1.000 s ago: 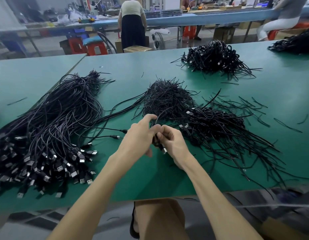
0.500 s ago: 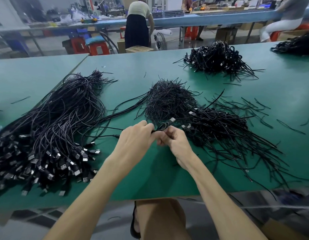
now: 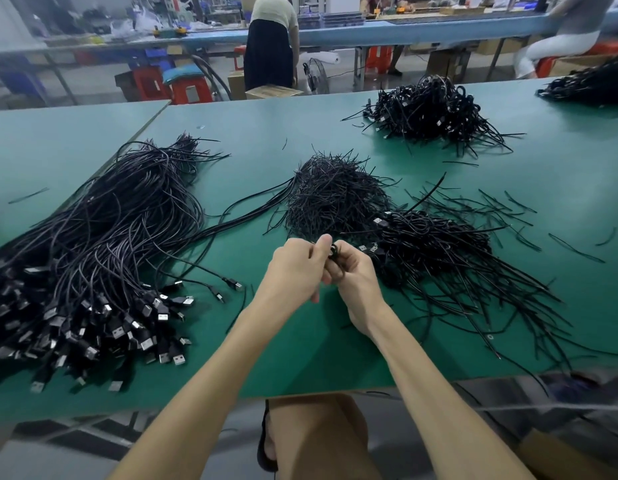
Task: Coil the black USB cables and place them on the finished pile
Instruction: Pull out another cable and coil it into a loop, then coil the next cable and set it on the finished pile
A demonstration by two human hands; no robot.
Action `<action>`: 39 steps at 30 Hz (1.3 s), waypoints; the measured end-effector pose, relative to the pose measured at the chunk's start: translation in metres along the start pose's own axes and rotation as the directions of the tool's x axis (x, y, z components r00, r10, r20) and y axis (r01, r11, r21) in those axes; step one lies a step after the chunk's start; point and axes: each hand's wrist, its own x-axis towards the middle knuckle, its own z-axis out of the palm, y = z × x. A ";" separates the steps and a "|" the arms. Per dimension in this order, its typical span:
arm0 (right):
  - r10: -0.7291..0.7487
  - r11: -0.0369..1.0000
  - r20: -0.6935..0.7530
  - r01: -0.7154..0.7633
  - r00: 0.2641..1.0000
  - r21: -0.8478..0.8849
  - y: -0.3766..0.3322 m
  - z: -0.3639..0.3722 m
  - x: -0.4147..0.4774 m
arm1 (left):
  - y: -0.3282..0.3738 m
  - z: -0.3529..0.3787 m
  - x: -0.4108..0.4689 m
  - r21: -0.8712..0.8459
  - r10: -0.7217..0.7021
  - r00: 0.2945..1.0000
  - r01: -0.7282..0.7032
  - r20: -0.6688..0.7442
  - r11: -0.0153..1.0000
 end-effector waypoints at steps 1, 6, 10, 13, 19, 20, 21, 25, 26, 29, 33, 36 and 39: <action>0.010 0.999 -0.006 -0.010 1.000 0.036 -0.001 0.001 -0.001 | 0.001 0.001 -0.001 -0.060 -0.024 1.000 0.025 0.017 0.998; 0.039 0.989 -0.060 -0.030 0.997 0.143 -0.001 -0.003 -0.002 | 0.010 0.013 -0.013 -0.736 -0.193 0.945 0.328 0.266 0.593; 0.004 0.996 -0.036 0.000 0.999 0.087 0.001 -0.002 -0.003 | 0.021 0.022 -0.010 -0.944 -0.278 0.904 0.328 0.326 -0.041; 0.076 0.995 -0.091 -0.070 0.993 0.069 0.001 -0.004 -0.002 | 0.024 0.030 -0.014 -0.936 -0.267 0.931 0.301 0.248 0.181; 0.117 0.991 -0.095 -0.110 0.989 0.074 -0.009 -0.003 -0.005 | 0.002 0.010 -0.024 -0.536 -0.013 0.991 0.082 0.132 0.840; 0.113 0.991 -0.129 -0.102 0.985 0.089 -0.012 -0.002 -0.005 | -0.002 0.001 -0.024 -0.453 0.027 0.994 0.024 0.105 0.891; 0.118 0.985 -0.160 -0.095 0.980 0.145 -0.015 -0.002 -0.004 | -0.007 -0.008 -0.024 -0.373 0.053 0.996 -0.021 0.075 0.927; 0.270 0.702 -0.180 -0.066 0.946 0.709 -0.046 -0.006 0.001 | -0.044 -0.048 -0.017 0.084 0.165 0.981 -0.157 -0.099 0.984; 0.305 0.603 -0.177 -0.046 0.936 0.797 -0.052 -0.011 0.002 | -0.056 -0.059 -0.015 0.265 0.209 0.971 -0.173 -0.115 0.949; 0.314 0.468 -0.190 0.023 0.930 0.883 -0.064 -0.024 0.002 | -0.087 -0.086 -0.009 0.666 0.211 0.977 -0.157 -0.001 0.729; 0.273 0.582 -0.238 0.037 0.932 0.812 -0.065 -0.037 0.004 | -0.107 -0.094 -0.006 0.775 0.174 0.980 -0.183 0.095 0.605; 0.278 0.696 -0.261 -0.007 0.924 0.718 -0.056 -0.042 0.002 | -0.112 -0.093 -0.004 0.743 0.223 0.974 -0.174 0.035 0.646; 0.266 0.765 -0.236 -0.055 0.935 0.641 -0.048 -0.045 -0.003 | -0.112 -0.096 0.001 0.706 0.224 0.974 -0.182 0.034 0.684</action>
